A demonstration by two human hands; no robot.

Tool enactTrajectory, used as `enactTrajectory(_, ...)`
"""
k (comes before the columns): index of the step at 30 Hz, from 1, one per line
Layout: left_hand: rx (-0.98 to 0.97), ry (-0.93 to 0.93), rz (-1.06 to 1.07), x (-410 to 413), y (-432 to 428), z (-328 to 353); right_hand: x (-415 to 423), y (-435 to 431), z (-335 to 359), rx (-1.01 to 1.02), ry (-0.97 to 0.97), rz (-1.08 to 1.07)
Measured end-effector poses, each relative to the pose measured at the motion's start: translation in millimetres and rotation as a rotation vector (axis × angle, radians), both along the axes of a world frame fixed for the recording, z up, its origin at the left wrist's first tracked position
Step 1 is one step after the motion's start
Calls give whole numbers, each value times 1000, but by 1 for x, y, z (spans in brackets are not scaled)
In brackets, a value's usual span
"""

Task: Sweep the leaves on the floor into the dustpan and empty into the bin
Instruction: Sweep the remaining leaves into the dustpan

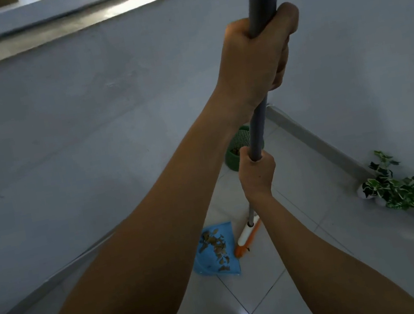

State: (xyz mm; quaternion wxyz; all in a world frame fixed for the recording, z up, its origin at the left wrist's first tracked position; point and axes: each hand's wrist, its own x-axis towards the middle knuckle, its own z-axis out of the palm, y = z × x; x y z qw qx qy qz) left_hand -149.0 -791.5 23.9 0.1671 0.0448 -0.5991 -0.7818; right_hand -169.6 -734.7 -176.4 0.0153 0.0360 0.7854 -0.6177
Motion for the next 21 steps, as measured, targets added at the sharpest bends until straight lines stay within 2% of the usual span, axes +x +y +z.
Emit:
enactTrajectory(5,8,84,75,1,27,11,-9,35,9,0,44,174)
enactTrajectory(10,156,165,232,14,43,-10,-17,71,3,140,45,415)
enactTrajectory(14,245,139,388,36,61,-55,-15,100,-23,300,-4,604)
enactTrajectory(17,227,87,477,53,78,-87,-11,114,-44,438,-88,731)
enactTrajectory(21,222,64,548,71,80,-98,2,112,-46,516,-121,798)
